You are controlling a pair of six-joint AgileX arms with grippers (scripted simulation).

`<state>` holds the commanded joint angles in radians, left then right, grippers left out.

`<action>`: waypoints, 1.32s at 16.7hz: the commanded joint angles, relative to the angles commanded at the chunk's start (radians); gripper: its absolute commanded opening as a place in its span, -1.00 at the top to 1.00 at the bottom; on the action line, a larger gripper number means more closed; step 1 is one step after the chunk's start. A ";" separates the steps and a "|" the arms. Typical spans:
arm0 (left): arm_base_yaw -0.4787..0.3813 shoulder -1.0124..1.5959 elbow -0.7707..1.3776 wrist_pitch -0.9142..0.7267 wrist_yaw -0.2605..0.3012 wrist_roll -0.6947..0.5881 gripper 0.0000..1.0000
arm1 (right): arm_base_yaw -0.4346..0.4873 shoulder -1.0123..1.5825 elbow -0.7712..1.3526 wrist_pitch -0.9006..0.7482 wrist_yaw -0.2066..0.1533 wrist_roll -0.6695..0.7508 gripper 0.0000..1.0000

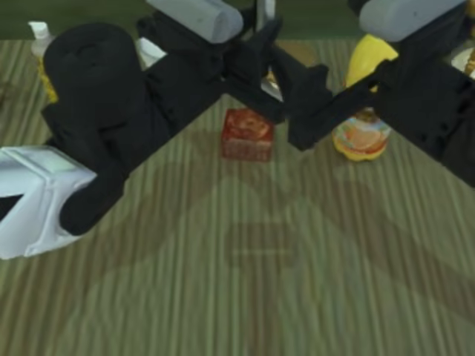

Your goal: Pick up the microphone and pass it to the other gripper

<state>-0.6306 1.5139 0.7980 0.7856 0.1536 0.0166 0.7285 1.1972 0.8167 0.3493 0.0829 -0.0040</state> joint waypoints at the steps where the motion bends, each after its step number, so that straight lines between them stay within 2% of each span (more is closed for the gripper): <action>1: 0.000 0.000 0.000 0.000 0.000 0.000 1.00 | -0.001 0.035 0.028 0.009 -0.001 0.000 -1.00; 7: 0.000 0.000 0.000 0.000 0.000 0.000 1.00 | -0.018 0.328 0.236 0.081 -0.014 0.001 -1.00; 13: 0.000 0.000 0.000 0.000 0.000 0.000 1.00 | -0.023 0.371 0.273 0.093 -0.018 0.000 -1.00; 22: 0.000 0.000 0.000 0.000 0.000 0.000 1.00 | -0.023 0.371 0.273 0.093 -0.018 0.000 0.36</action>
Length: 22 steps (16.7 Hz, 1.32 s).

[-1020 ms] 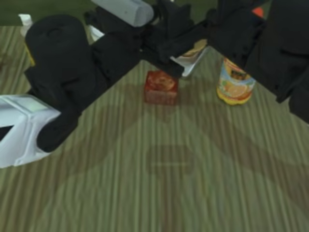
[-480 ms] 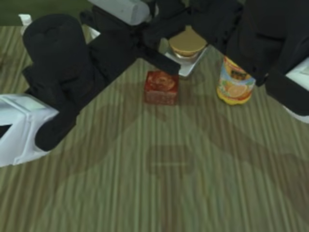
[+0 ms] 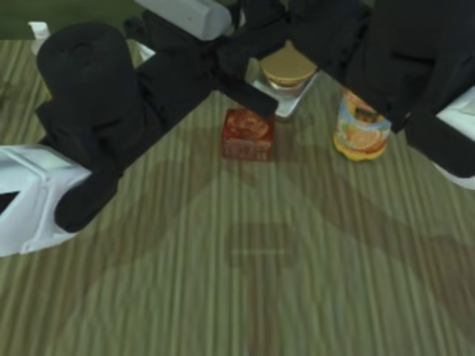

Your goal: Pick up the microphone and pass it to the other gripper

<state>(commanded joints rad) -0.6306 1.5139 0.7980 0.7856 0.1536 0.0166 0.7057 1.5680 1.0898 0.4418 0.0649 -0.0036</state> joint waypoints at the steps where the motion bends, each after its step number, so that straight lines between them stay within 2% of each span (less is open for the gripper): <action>1: 0.000 0.000 0.000 0.000 0.000 0.000 1.00 | 0.000 0.000 0.000 0.000 0.000 0.000 0.51; 4: 0.000 0.000 0.000 0.000 0.000 0.000 1.00 | 0.000 0.000 0.000 0.000 0.000 0.000 0.96; 13: 0.000 0.000 0.000 0.000 0.000 0.000 1.00 | 0.000 0.000 0.000 0.000 0.000 0.000 1.00; 22: 0.000 0.000 0.000 0.000 0.000 0.000 -0.36 | 0.000 0.000 0.000 0.000 0.000 0.000 1.00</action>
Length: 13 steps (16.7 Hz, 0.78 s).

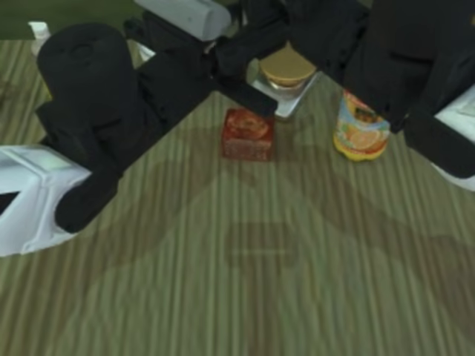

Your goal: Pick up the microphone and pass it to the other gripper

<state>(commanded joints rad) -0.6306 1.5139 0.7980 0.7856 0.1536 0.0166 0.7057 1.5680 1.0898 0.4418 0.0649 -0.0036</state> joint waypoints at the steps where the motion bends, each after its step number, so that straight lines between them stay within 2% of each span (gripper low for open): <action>1: 0.000 0.000 0.000 0.000 0.000 0.000 -0.51 | 0.000 0.000 0.000 0.000 0.000 0.000 1.00; 4: 0.000 0.000 0.000 0.000 0.000 0.000 -0.96 | 0.000 0.000 0.000 0.000 0.000 0.000 1.00; 12: 0.000 0.000 0.000 0.000 0.000 0.000 -1.00 | 0.000 0.000 0.000 0.000 0.000 0.000 1.00; 13: 0.029 0.009 -0.009 -0.001 -0.031 0.014 -1.00 | -0.001 -0.012 0.006 0.001 0.010 -0.010 1.00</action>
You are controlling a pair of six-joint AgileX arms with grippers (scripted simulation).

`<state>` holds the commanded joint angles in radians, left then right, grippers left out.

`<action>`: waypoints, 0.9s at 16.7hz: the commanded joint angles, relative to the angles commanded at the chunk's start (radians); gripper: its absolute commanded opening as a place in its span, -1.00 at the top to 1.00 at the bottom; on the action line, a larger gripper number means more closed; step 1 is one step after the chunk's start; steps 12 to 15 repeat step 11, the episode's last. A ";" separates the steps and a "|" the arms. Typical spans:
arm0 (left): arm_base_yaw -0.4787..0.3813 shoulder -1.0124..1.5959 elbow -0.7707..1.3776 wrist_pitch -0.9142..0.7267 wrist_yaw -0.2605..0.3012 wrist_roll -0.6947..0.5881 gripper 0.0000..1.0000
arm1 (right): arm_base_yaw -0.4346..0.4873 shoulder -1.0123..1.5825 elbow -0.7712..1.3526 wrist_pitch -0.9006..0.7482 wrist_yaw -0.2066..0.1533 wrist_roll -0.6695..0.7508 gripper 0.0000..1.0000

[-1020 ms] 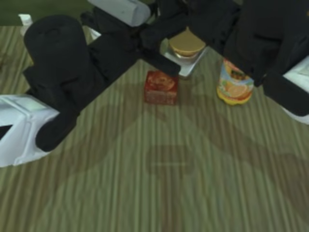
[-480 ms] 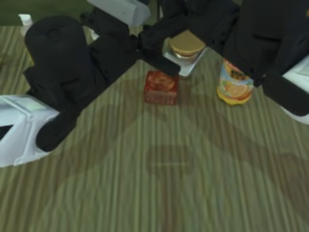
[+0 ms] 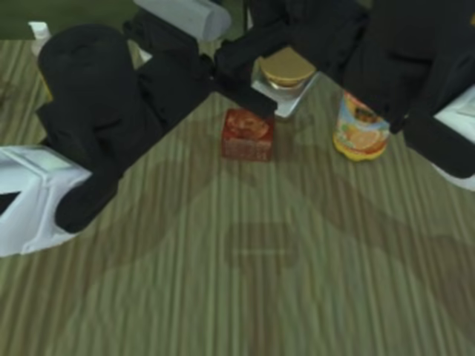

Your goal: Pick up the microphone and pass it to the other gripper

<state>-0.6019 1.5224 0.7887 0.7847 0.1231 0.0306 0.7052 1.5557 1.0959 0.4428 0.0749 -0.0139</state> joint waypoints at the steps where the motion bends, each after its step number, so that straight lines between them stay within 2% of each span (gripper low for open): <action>1: 0.001 -0.003 -0.003 -0.001 0.000 0.000 -1.00 | -0.001 -0.002 -0.002 0.000 -0.002 0.000 1.00; 4: 0.024 -0.076 -0.067 -0.015 0.002 -0.001 -1.00 | -0.031 -0.033 -0.032 -0.003 -0.034 0.001 1.00; 9: 0.054 -0.272 -0.225 -0.047 0.028 -0.003 -1.00 | -0.104 -0.110 -0.102 -0.007 -0.115 -0.001 1.00; 15: 0.057 -0.290 -0.241 -0.049 0.032 -0.003 -1.00 | -0.112 -0.119 -0.110 -0.007 -0.124 -0.002 1.00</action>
